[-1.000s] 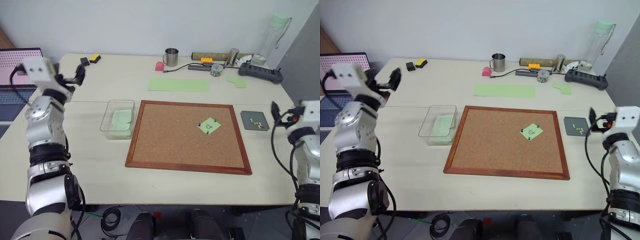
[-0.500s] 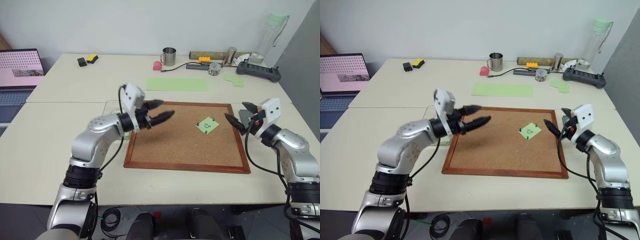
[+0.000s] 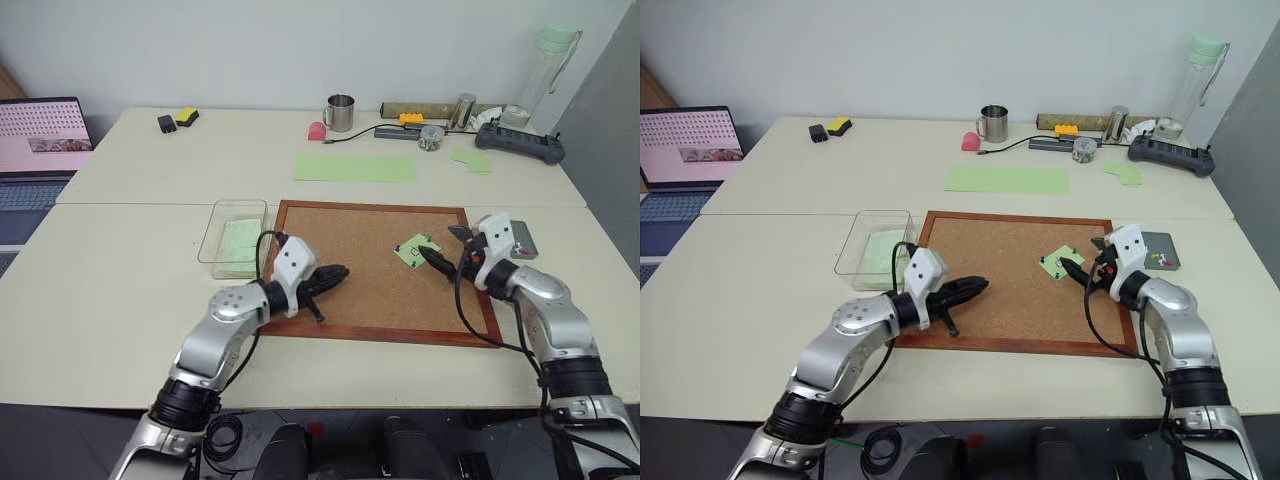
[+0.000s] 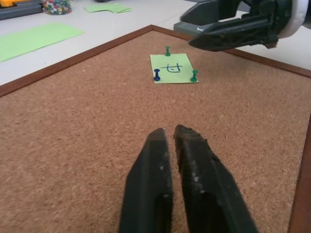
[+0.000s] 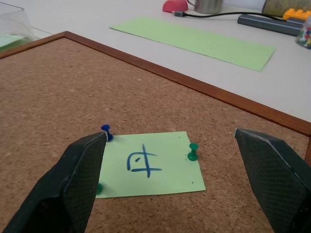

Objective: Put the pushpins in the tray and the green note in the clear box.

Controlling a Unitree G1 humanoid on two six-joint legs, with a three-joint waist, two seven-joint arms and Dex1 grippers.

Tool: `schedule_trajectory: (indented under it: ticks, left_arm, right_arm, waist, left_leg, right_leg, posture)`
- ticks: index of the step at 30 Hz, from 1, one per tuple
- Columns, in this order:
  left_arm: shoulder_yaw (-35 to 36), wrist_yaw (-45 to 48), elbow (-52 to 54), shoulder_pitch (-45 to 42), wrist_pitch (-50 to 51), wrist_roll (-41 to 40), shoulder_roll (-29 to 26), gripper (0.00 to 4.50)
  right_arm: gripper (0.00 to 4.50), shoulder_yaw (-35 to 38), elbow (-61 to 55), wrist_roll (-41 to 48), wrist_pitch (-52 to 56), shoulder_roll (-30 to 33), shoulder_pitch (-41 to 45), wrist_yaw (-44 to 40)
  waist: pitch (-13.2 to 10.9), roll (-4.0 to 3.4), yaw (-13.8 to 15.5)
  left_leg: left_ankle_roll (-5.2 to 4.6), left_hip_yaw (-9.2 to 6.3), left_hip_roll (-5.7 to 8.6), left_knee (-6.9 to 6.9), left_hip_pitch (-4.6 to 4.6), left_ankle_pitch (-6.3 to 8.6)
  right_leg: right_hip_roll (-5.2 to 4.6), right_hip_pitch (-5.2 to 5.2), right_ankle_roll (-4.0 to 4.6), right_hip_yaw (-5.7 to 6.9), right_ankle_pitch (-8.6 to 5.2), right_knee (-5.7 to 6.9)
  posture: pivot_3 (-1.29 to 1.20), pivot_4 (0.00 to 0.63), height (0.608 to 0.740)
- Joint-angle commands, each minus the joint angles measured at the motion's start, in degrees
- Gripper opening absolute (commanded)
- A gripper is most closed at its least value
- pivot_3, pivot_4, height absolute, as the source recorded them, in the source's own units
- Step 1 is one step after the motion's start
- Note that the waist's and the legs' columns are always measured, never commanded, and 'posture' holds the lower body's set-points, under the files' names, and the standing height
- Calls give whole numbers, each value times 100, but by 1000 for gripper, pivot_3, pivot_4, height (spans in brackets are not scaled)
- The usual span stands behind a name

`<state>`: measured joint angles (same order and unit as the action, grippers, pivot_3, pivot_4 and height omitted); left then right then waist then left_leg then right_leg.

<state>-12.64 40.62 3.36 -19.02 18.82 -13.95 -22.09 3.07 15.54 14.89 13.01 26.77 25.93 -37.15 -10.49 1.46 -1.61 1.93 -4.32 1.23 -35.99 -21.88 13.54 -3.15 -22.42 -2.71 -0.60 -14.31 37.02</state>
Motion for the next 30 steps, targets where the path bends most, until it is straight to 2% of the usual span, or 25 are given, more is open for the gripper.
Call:
schedule_trajectory:
  ticks: [1, 7, 16, 17, 18, 23, 30]
  left_arm:
    - [-158, 12, -269, -16, -236, 239, 124, 40]
    - [-288, 161, -767, 146, -328, 436, 128, 40]
    - [-292, 233, -874, 89, -329, 548, 136, 40]
    - [-278, 241, -880, 66, -317, 539, 136, 0]
    - [-268, 247, -885, 51, -310, 535, 136, 0]
    - [-209, 268, -870, 23, -238, 498, 156, 0]
    - [-213, 263, -797, 135, -239, 525, 161, 0]
  right_arm:
    - [4391, 24, 358, -139, -145, -104, 309, 139]
    - [4391, -11, 841, -307, -264, -233, 483, 165]
    - [4391, 93, 1463, -305, -528, -483, 806, 309]
    - [4031, 106, 1519, -286, -548, -507, 841, 299]
    - [3911, 102, 1562, -287, -568, -518, 864, 286]
    - [2762, 0, 1667, -411, -709, -533, 864, 219]
    - [1496, 50, 1686, -469, -799, -566, 868, 226]
  waist:
    - [0, 0, 0]
    - [3, -5, -3]
    - [10, -17, -9]
    - [10, -17, -9]
    - [10, -17, -8]
    - [10, -18, -7]
    - [11, -18, -7]
  left_leg:
    - [0, -3, -1, 0, 0, 0]
    - [0, -1, -1, 0, 3, 0]
    - [0, 2, -1, 0, 14, 0]
    - [0, 1, -1, -1, 14, 0]
    - [0, 1, -1, -1, 14, 0]
    - [-1, 0, 0, -1, 13, 0]
    - [0, 0, -1, -2, 14, 0]
  right_leg:
    - [0, 0, 0, 3, 0, 0]
    - [0, 2, 0, 2, 0, 0]
    - [0, 10, 0, -1, 0, 5]
    - [0, 10, 0, -1, 0, 6]
    - [0, 11, 0, 0, 1, 6]
    - [0, 11, -1, 0, 0, 5]
    - [0, 11, 0, -1, 1, 6]
  posture:
    - [0, 150, 740]
    - [0, 150, 740]
    - [0, 150, 740]
    - [0, 150, 740]
    - [0, 150, 740]
    - [0, 150, 740]
    - [0, 150, 740]
